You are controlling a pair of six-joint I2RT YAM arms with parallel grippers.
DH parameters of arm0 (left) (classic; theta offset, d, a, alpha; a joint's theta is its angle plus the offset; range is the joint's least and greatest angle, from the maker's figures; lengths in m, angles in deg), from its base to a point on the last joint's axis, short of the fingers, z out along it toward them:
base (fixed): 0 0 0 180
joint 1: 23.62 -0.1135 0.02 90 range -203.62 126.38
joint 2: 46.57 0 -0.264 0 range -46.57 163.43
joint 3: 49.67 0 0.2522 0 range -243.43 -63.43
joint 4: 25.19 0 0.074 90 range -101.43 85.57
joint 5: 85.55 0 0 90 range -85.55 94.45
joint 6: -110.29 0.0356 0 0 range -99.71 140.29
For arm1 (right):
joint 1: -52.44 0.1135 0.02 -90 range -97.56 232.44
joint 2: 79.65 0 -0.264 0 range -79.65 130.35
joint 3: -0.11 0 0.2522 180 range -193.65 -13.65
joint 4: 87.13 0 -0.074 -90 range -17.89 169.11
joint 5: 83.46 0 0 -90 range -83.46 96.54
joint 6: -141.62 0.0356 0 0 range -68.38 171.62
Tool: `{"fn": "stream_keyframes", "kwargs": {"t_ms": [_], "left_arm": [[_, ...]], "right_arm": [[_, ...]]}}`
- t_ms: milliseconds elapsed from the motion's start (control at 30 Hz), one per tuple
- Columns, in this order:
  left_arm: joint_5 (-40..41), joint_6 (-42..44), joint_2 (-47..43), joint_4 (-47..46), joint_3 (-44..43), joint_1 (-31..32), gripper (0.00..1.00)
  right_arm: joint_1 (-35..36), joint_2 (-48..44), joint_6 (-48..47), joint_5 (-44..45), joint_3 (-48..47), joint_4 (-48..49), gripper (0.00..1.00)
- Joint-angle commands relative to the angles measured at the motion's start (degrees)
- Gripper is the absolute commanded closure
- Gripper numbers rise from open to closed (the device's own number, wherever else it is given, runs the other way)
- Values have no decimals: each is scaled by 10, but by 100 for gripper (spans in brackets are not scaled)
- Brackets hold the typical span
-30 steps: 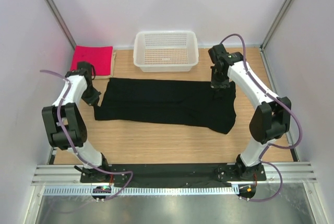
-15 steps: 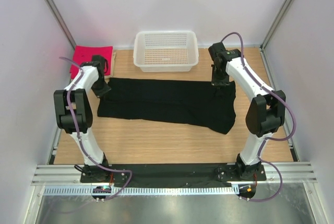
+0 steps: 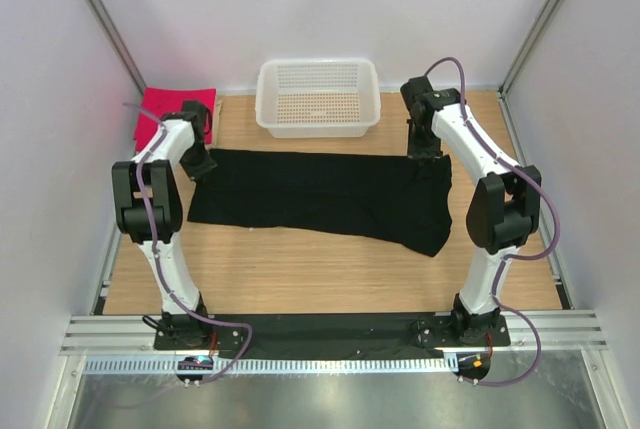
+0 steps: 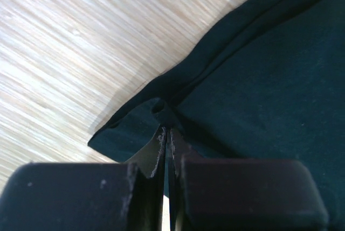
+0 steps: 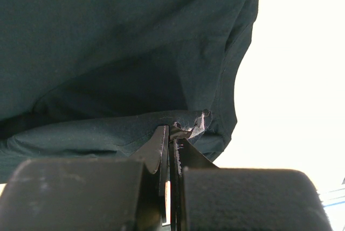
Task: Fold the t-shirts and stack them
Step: Fold the tshirt
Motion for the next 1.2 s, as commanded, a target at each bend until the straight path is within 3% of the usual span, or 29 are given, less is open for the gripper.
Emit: {"fn": "stream_keyframes", "kwargs": {"t_ms": [0, 433, 700, 833, 900, 1033, 1167], "left_arm": [[3, 6, 10, 3, -30, 6, 100], [15, 20, 72, 21, -93, 7, 98], [24, 41, 90, 24, -110, 7, 84], [31, 46, 72, 27, -114, 6, 66], [36, 48, 56, 37, -113, 7, 61], [19, 53, -19, 56, -88, 11, 54], [-16, 55, -114, 48, 1, 11, 48]], "right_arm": [[-7, 1, -9, 21, -35, -6, 99], [-9, 29, -25, 5, -43, 12, 99], [-8, 62, -16, -19, -47, 73, 99], [-10, 103, -38, -15, -82, 94, 99], [-10, 114, -51, -16, -94, 107, 93], [-14, 132, -42, -32, -158, 72, 61], [-14, 78, -16, -30, -149, -3, 41]]}}
